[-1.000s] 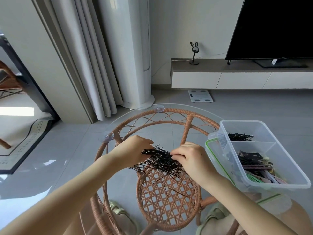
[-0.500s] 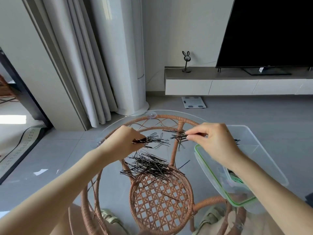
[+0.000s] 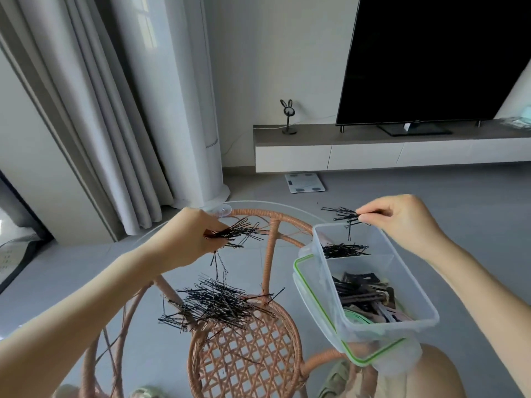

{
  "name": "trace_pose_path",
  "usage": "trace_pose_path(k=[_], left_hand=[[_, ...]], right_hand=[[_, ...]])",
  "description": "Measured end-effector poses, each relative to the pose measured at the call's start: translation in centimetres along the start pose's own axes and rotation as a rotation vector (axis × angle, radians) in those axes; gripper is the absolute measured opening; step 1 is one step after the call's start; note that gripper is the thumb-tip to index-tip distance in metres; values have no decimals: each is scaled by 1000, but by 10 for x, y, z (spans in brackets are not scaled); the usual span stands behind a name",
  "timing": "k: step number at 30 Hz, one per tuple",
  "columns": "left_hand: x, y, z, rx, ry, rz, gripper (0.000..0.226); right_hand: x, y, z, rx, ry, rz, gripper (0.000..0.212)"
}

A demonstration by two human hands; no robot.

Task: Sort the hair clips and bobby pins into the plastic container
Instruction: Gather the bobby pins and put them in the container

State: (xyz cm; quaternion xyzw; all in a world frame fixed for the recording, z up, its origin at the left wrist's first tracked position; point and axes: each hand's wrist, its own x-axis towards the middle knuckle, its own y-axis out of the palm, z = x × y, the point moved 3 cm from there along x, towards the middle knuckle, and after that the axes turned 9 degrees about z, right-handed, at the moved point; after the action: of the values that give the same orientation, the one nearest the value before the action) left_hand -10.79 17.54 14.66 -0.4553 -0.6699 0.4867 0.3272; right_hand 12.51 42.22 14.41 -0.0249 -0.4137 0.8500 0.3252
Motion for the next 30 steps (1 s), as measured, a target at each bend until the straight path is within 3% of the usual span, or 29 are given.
trace_pose_path(k=[5,9,11,15,20,27,30], left_hand=[[21,-4,-25,0,48,0,13],[45,-9,-59,4,121,-23,16],[60,-10,-80,-10,184,-42,15],[90,-3,-122,-74,302,-73,16],[120,35,-155,-132,375,-15,17],[132,89,-156,-41,417,114,21],[130,100,-149,36,366,174,33]], right_hand=[[11,27,-34,-157,8,249,11],[11,44,-50,-146,54,389,18],[9,42,-54,-135,54,341,18],[-2,24,-57,-128,2,88,18],[-16,1,-61,-92,-16,-168,13],[-29,3,-73,-100,28,-136,13],[-30,8,-71,-117,36,-126,13]])
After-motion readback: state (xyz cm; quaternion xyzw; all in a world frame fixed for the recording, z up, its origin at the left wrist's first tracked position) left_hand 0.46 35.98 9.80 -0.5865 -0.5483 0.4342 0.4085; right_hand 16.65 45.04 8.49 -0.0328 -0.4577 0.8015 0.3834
